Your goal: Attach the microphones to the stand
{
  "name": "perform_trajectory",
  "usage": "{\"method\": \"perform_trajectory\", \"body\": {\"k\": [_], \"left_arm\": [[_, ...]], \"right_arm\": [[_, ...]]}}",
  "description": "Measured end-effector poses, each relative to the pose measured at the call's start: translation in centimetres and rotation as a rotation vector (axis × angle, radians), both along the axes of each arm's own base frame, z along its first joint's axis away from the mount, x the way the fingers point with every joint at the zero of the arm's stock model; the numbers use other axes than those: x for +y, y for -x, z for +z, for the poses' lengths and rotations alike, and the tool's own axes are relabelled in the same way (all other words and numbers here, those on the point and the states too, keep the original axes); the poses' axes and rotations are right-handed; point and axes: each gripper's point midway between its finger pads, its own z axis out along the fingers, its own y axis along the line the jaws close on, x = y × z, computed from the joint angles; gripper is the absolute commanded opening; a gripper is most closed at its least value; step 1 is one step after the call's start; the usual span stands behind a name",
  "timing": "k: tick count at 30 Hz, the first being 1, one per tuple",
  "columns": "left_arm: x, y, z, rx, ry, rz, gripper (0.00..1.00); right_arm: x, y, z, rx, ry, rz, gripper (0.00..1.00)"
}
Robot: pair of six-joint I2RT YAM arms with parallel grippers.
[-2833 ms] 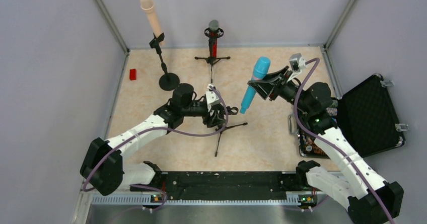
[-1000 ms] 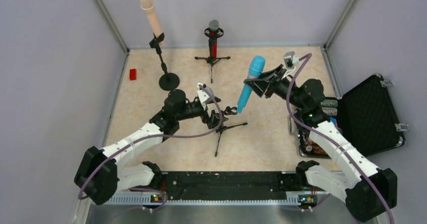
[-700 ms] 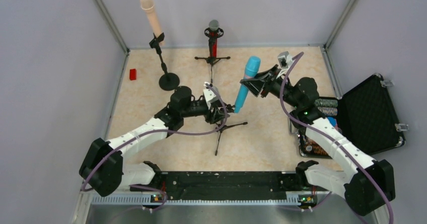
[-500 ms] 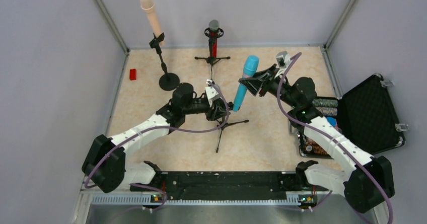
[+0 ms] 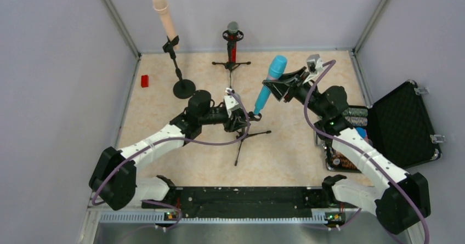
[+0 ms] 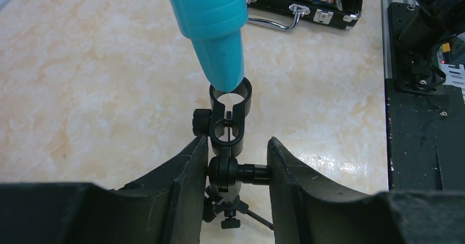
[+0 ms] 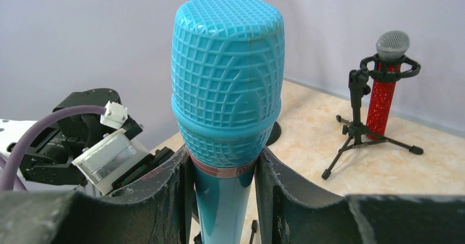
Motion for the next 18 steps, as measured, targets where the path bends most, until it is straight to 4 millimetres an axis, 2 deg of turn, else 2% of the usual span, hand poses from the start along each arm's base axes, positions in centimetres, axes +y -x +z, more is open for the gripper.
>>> {"method": "perform_trajectory", "body": {"k": [5, 14, 18], "left_arm": [[0.0, 0.0, 0.0, -0.001, -0.002, -0.001, 0.22], [0.0, 0.0, 0.0, 0.001, -0.006, -0.001, 0.21], [0.0, 0.0, 0.0, 0.001, -0.006, -0.001, 0.21]], "right_arm": [[-0.4, 0.0, 0.7, -0.03, -0.004, -0.024, 0.0], [-0.7, -0.3, -3.0, 0.038, 0.04, -0.048, 0.0], [-0.6, -0.3, -3.1, 0.028, 0.05, -0.051, 0.0]]}}
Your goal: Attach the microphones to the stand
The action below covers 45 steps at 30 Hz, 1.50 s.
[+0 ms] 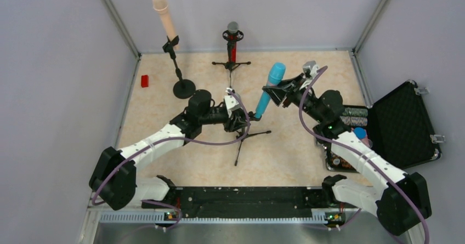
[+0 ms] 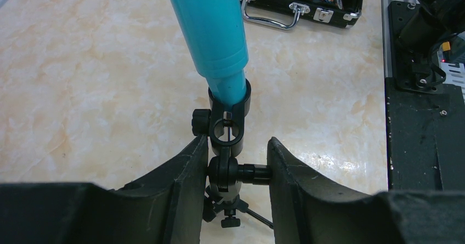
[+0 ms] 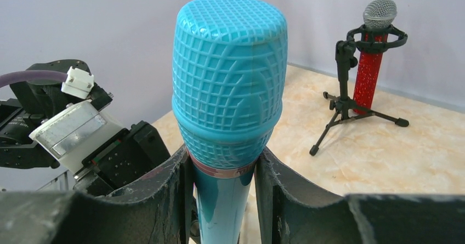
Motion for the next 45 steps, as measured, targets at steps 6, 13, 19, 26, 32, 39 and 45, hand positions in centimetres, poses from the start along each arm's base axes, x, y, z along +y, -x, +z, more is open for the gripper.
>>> {"method": "perform_trajectory", "body": {"k": [6, 13, 19, 26, 32, 39, 45], "left_arm": [[0.0, 0.0, 0.0, 0.001, -0.001, 0.001, 0.21], [0.0, 0.0, 0.0, 0.003, -0.003, 0.003, 0.2], [0.0, -0.1, -0.1, 0.005, -0.004, 0.003, 0.2], [0.0, -0.1, -0.1, 0.006, -0.005, 0.003, 0.18], [0.0, 0.0, -0.1, 0.007, -0.005, 0.003, 0.18], [0.0, 0.0, -0.1, 0.007, -0.006, 0.003, 0.17], [0.0, 0.0, -0.1, 0.009, -0.006, 0.001, 0.17]], "right_arm": [[0.7, 0.4, -0.2, -0.039, 0.036, 0.011, 0.0], [1.7, 1.2, -0.3, -0.112, 0.097, 0.033, 0.0], [2.2, 1.8, -0.4, -0.157, 0.136, 0.045, 0.0], [2.7, 2.4, -0.8, -0.205, 0.158, 0.048, 0.0], [2.9, 2.7, -1.0, -0.237, 0.152, 0.04, 0.0], [2.7, 3.0, -1.5, -0.256, 0.14, 0.023, 0.0], [2.6, 3.2, -1.7, -0.27, 0.125, 0.01, 0.0]]}}
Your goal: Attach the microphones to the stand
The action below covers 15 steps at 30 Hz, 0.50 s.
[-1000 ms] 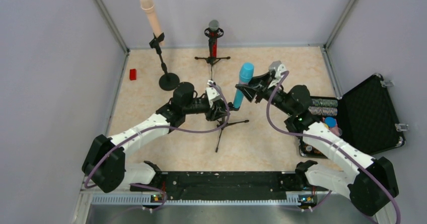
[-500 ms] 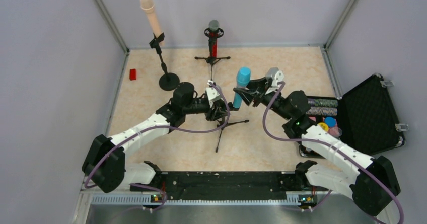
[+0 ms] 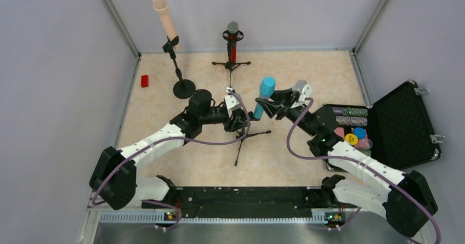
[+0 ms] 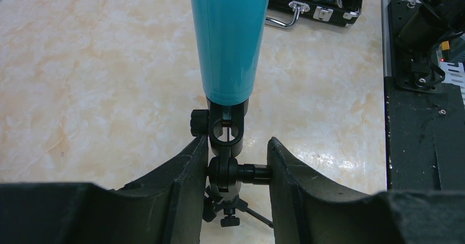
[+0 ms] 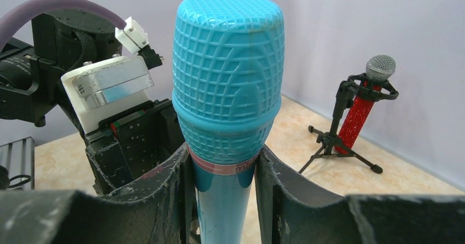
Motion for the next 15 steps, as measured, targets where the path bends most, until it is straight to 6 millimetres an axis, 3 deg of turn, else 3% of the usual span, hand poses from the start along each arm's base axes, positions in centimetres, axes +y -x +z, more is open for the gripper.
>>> {"method": "perform_trajectory", "body": {"k": [15], "left_arm": [[0.0, 0.02, -0.02, 0.001, 0.0, -0.001, 0.17]], "right_arm": [[0.41, 0.1, -0.44, -0.022, -0.024, -0.03, 0.0]]}}
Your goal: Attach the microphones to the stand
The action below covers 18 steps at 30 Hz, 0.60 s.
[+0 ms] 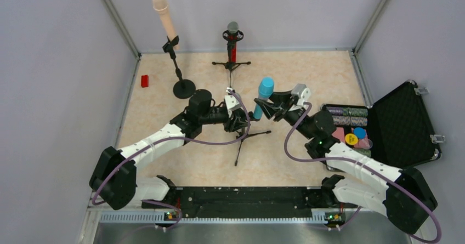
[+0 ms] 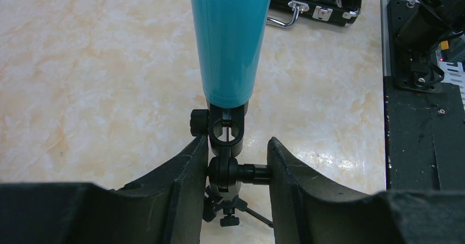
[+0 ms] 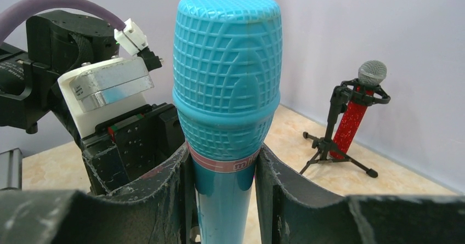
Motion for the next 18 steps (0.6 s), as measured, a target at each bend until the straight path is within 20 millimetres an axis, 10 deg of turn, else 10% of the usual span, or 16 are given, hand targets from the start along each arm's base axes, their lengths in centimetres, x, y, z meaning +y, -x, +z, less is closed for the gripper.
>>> {"method": "perform_trajectory", "body": {"k": [11, 18], "left_arm": [[0.0, 0.0, 0.0, 0.0, 0.0, 0.0, 0.17], [0.0, 0.0, 0.0, -0.001, 0.001, -0.002, 0.51]], "right_arm": [[-0.9, 0.3, -0.3, -0.008, -0.034, -0.045, 0.02], [-1.2, 0.8, -0.4, 0.014, -0.014, -0.044, 0.68]]}}
